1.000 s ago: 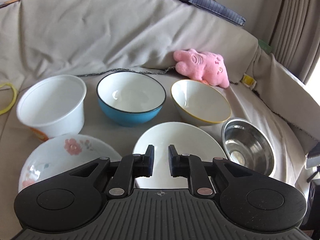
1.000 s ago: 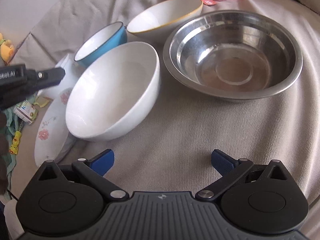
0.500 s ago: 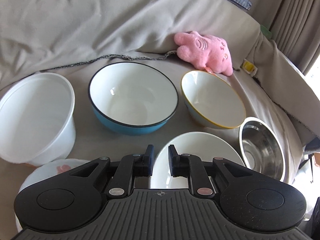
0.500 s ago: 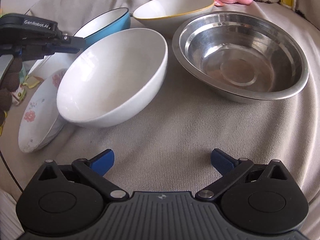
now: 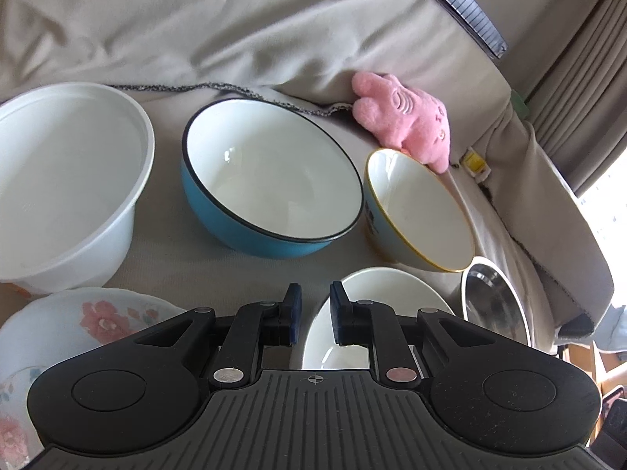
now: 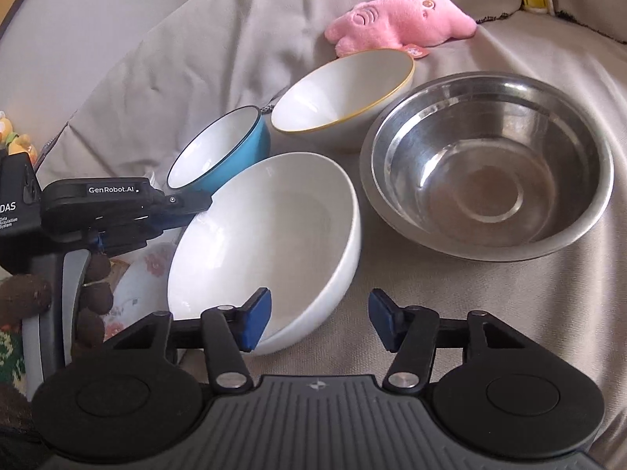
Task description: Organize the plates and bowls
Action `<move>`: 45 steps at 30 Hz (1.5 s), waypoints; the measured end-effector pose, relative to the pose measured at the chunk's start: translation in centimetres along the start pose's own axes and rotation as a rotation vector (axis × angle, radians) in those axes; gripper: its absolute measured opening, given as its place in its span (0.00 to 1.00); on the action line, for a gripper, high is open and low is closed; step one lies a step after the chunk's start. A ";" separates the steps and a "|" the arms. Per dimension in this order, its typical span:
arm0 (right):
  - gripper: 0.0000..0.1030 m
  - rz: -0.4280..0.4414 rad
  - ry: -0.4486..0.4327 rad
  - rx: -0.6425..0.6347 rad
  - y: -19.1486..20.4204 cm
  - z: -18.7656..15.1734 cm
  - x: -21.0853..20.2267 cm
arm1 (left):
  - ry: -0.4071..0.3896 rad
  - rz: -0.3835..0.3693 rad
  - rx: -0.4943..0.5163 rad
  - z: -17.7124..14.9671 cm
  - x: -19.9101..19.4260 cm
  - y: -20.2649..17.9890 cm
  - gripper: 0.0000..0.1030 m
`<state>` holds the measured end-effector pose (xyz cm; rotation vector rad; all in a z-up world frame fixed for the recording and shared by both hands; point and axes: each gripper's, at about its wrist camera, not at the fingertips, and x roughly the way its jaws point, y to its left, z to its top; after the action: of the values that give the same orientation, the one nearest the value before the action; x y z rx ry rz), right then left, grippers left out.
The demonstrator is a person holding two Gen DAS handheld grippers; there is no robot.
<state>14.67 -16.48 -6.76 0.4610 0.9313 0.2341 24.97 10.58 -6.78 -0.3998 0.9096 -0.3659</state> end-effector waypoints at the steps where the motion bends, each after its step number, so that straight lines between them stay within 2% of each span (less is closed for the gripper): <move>1: 0.45 0.000 0.012 0.000 0.2 0.0 0.5 | 0.018 -0.007 0.005 -0.2 0.2 -0.1 0.20; 2: 0.44 -0.011 0.018 0.000 0.3 0.0 0.8 | 0.017 -0.008 0.026 -0.3 0.4 -0.3 0.26; 3: 0.44 -0.021 0.020 -0.001 0.5 0.0 1.1 | 0.015 -0.009 0.047 -0.4 0.3 -0.6 0.28; 6: 0.37 -0.040 0.025 -0.020 0.6 0.1 1.4 | 0.019 0.001 0.066 -0.6 0.4 -0.8 0.28; 11: 0.35 -0.010 0.039 -0.015 -0.1 0.5 1.3 | 0.103 0.016 0.018 -1.5 1.8 0.0 0.27; 12: 0.35 -0.008 0.042 -0.015 -0.1 0.6 1.4 | 0.099 0.025 0.027 -1.8 2.0 -0.1 0.28; 14: 0.33 -0.021 0.038 -0.025 -0.3 0.7 1.1 | 0.097 0.042 0.052 -2.0 1.9 -0.8 0.33; 17: 0.30 -0.036 0.030 -0.014 -1.2 1.1 0.2 | 0.128 0.025 0.063 -2.2 1.9 -1.7 0.42; 19: 0.27 -0.054 0.017 -0.016 -1.7 1.2 -0.5 | 0.146 0.020 0.080 -2.7 2.0 -2.2 0.44; 23: 0.26 -0.083 -0.023 -0.073 -1.6 1.3 -2.0 | 0.134 0.042 0.116 -3.1 2.2 -3.2 0.44; 28: 0.26 -0.106 0.018 -0.055 -1.3 1.6 -0.7 | 0.133 0.090 0.151 -3.3 3.4 -3.7 0.43; 33: 0.26 -0.118 0.055 -0.007 -1.4 2.0 1.1 | 0.193 0.120 0.209 -2.4 4.7 -4.3 0.42; 35: 0.26 -0.123 0.069 -0.005 -1.3 2.1 1.9 | 0.218 0.133 0.242 -2.1 5.3 -4.4 0.36; 37: 0.26 -0.133 0.079 -0.014 -1.1 2.1 2.5 | 0.233 0.145 0.266 -2.0 5.6 -4.5 0.35; 45: 0.27 -0.166 0.052 -0.102 -0.2 1.4 2.7 | 0.199 0.151 0.278 -2.9 5.2 -4.7 0.36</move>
<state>17.38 -15.96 -8.06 0.2827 0.9983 0.1426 24.88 3.58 -9.71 -0.0384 1.0594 -0.3916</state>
